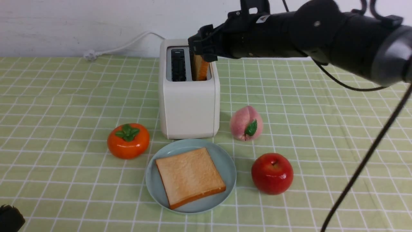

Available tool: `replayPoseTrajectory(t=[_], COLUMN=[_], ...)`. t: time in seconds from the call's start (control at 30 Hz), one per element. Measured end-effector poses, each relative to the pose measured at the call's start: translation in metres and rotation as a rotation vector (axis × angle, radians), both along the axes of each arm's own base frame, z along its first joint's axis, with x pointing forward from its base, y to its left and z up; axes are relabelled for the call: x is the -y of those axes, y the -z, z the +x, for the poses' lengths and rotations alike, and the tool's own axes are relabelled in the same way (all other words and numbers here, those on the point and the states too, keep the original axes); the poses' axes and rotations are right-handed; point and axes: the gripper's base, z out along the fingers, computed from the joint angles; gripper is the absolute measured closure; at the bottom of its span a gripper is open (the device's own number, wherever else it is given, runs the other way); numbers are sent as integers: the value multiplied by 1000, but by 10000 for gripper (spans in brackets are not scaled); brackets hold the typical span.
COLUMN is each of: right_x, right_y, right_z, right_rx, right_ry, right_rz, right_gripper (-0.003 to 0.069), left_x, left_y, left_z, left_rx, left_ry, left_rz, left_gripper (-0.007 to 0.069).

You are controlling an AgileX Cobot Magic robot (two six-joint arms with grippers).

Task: Take toasted bread from bread machine on green coffee tablecloth place on plate.
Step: 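Grasp the toast slice in the toaster and pull it up out of the slot with the right gripper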

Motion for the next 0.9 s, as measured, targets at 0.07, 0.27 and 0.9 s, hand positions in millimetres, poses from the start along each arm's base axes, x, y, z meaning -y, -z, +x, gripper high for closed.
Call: replayPoseTrajectory(t=[0.07, 0.27, 0.9], right_x=[-3, -8, -9], right_y=[15, 55, 48], right_z=[17, 42, 42], right_rx=[17, 35, -3], right_ry=[35, 70, 98], right_rz=[-3, -64, 35], right_gripper=[84, 134, 548], left_x=[0, 0, 0], left_y=[0, 2, 2], left_z=[0, 1, 1], left_rx=[1, -5, -5], left_ry=[0, 0, 1], left_rz=[0, -1, -1], left_gripper=[625, 616, 599])
